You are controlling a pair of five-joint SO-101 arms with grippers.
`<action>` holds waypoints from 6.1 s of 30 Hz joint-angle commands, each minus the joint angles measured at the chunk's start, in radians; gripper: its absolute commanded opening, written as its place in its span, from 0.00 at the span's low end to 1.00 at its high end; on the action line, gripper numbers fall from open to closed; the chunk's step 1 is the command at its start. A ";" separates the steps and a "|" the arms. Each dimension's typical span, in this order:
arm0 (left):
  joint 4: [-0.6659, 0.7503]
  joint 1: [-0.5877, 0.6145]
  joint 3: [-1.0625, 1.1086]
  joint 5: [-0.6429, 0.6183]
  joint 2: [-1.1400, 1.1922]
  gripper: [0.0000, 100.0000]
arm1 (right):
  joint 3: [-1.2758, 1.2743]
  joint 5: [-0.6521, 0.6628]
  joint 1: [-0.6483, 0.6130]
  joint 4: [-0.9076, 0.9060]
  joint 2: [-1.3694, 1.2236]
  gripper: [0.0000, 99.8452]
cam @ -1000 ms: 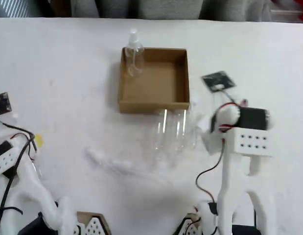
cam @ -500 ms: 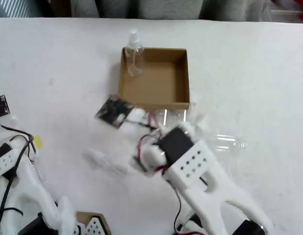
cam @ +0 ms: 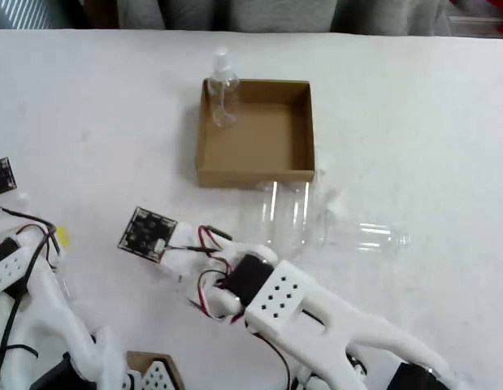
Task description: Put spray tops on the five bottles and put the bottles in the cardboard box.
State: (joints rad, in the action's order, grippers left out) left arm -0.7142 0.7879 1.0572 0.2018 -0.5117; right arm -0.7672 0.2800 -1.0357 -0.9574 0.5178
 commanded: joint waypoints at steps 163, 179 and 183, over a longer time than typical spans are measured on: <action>0.037 -0.021 0.009 -0.003 -0.033 0.17 | 0.681 0.117 0.136 -0.262 -0.900 0.22; 0.035 -0.021 0.009 -0.003 -0.033 0.17 | 0.678 0.192 0.136 -0.242 -0.908 0.09; 0.035 -0.021 0.009 -0.003 -0.033 0.17 | 0.680 0.186 0.140 -0.246 -0.897 0.09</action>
State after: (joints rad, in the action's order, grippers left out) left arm -0.6958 0.7802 1.0740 0.2018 -0.5117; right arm -0.0997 0.4580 -0.8945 -1.2060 -0.3951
